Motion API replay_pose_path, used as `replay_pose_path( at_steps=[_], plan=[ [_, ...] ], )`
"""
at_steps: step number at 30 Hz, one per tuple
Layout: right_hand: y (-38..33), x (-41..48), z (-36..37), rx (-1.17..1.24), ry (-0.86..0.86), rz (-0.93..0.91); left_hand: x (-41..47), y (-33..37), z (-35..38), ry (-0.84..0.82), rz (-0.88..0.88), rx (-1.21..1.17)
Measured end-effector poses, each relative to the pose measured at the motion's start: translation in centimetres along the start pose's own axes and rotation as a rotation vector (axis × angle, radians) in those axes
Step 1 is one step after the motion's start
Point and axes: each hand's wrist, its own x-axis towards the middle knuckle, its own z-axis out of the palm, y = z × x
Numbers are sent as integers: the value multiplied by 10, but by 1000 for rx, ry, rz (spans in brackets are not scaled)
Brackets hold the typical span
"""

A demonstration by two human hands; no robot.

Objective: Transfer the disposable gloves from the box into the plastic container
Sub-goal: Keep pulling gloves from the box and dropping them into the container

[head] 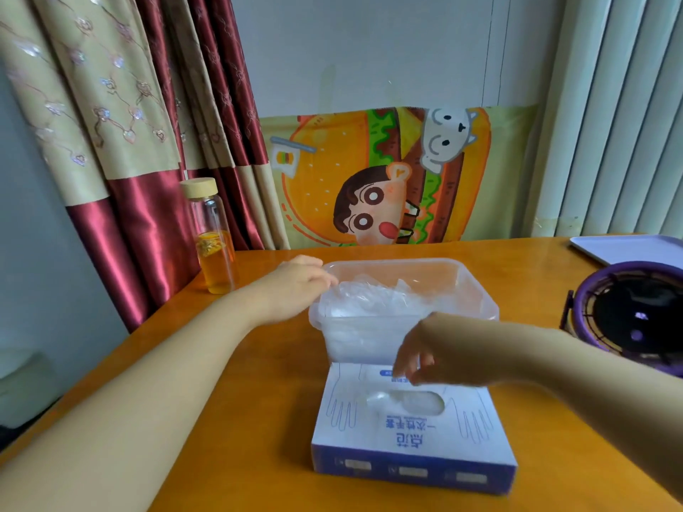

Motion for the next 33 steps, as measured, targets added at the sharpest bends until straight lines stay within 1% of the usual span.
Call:
replay_pose_path(
  at_steps=[1,3,4,5,6,9,10,12,15,18,20,22,25,26,27,29,31,33],
  plan=[
    [-3,-1,10,-24,-57,4,-10,2,3,108,63,-36],
    [-4,0,25,-68,-105,12,-35,8,14,315,191,-153],
    [-3,2,29,-73,-109,18,-46,11,21,362,244,-194],
    [-1,5,32,-72,-104,22,-56,13,29,350,274,-209],
    [0,7,35,-71,-99,21,-66,16,37,280,275,-209],
    [1,13,46,-43,-47,26,-81,17,62,-81,175,-96],
    [1,14,51,-28,-20,32,-82,14,72,-164,153,-39],
    [2,13,59,-5,48,41,-82,11,85,-248,139,-6],
    [6,8,71,36,183,13,-82,10,95,-267,127,-60],
    [8,4,80,230,372,-7,-84,10,97,-247,112,-83],
    [1,3,80,334,455,-32,-86,11,97,-238,121,-115],
    [-8,4,77,332,496,-76,-87,13,97,-230,137,-159],
    [-19,-1,65,275,481,-89,-90,16,94,-228,153,-187],
    [-20,-4,58,275,499,-89,-90,18,93,-233,168,-190],
    [-18,-8,48,275,550,-91,-90,20,92,-243,187,-189],
    [-13,-14,28,265,711,-66,-89,22,89,-272,202,-175],
    [-8,-17,9,277,852,-14,-87,21,88,-291,161,-179],
    [-6,-18,-10,345,976,40,-86,23,85,-322,126,-174]
  ],
)
